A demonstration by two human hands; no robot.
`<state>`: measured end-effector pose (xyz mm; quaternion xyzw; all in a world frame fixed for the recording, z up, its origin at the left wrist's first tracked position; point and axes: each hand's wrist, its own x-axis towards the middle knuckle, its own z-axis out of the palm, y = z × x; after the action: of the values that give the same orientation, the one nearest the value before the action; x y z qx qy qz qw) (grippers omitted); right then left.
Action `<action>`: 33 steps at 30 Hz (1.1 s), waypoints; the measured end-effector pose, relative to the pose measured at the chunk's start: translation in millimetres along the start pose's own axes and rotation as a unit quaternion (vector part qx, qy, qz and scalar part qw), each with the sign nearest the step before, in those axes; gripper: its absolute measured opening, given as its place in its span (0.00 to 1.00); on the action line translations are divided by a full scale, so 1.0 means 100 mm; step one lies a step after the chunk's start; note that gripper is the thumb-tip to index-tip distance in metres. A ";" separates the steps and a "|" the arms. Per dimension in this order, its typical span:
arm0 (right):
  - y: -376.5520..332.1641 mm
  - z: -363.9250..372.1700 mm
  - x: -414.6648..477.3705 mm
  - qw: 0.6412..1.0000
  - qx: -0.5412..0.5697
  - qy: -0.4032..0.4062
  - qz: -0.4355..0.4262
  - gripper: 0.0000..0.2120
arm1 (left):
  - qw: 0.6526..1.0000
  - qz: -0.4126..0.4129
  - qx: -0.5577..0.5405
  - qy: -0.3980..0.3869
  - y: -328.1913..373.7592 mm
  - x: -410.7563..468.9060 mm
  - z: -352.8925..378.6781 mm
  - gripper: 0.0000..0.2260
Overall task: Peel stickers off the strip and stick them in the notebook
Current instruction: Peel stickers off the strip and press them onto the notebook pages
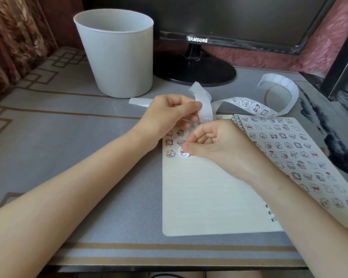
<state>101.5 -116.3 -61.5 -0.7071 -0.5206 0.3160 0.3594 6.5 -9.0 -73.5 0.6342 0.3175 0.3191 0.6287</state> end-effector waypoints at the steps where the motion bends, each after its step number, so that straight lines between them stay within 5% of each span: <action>1: 0.00 0.00 0.00 1.000 -0.002 0.001 -0.002 0.05 | 1.000 0.000 0.001 0.001 0.00 0.00 0.00 0.08; 33: 0.10 -0.02 0.08 0.999 -0.002 0.028 -0.021 0.07 | 1.000 -0.002 0.011 0.000 0.01 -0.02 0.01 0.06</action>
<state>110.2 -111.4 -69.8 -0.7051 -0.5258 0.2874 0.3792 6.2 -10.8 -72.6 0.6404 0.3220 0.3143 0.6224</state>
